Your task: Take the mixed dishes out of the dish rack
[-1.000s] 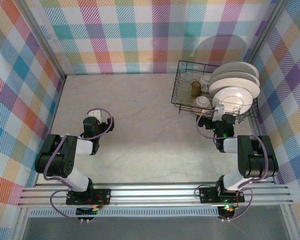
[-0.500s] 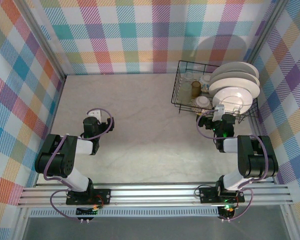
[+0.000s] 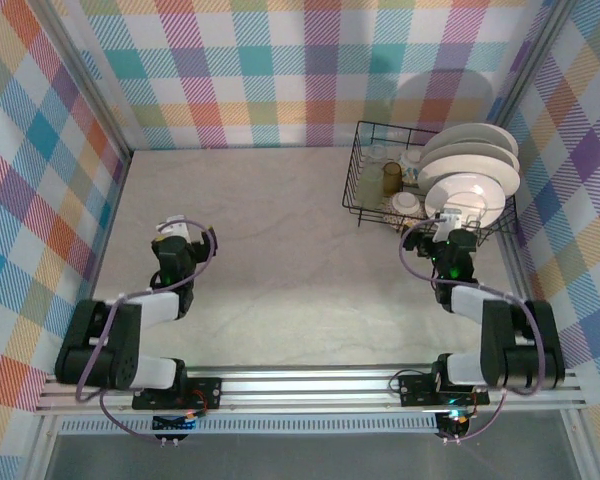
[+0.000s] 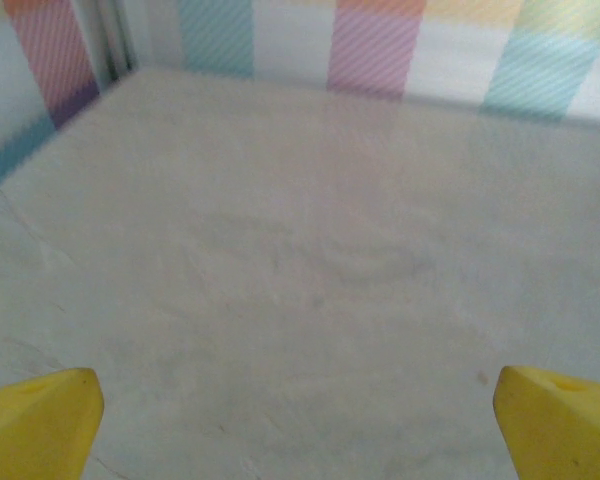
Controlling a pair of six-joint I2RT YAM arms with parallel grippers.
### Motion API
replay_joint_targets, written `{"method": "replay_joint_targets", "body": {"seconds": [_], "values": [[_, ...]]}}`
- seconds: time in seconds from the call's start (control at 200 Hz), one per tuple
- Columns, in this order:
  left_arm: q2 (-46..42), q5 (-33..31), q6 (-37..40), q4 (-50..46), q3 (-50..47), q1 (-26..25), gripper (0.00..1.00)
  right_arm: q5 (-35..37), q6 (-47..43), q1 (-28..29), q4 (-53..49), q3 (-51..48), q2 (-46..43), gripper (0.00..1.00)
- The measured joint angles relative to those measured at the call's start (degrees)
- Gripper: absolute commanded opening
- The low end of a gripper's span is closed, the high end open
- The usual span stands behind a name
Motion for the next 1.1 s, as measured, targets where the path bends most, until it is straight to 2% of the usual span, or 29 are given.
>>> {"method": "replay_joint_targets", "body": {"seconds": [0.14,0.3,0.52,0.64,0.78,0.84,0.985,1.1], "values": [[-10.29,-1.97,-3.58,-9.05,2.86,-0.02,1.0,2.95,3.96,0.04,-7.76,1.22,-8.17,0.99],[-17.81,-3.93,-9.6,-22.56,7.93,-0.07,1.0,7.39,12.59,0.04,-16.02,4.22,-16.0,0.99],[-20.06,-5.05,-18.4,-44.35,17.44,-0.07,1.0,12.59,30.75,-0.52,-29.64,4.72,-23.52,0.99],[-16.7,-3.69,-21.88,-57.29,25.75,-0.07,1.0,12.74,37.92,-0.61,-39.71,9.29,-23.28,0.99],[-14.69,-0.07,-23.69,-66.79,30.16,-0.07,1.0,12.24,45.22,-0.61,-48.57,16.46,-21.68,1.0],[-14.67,1.44,-23.87,-69.83,30.4,-0.07,1.0,11.93,48.06,-0.61,-50.82,17.99,-21.35,0.97],[-14.67,5.27,-23.8,-74.95,30.62,-0.07,1.0,10.45,54.05,-0.59,-55.71,20.63,-17.88,0.81],[-14.69,7.41,-23.61,-77.02,30.62,-0.09,1.0,10.88,58.27,1.31,-58.86,22.88,-13.29,0.74]]}}
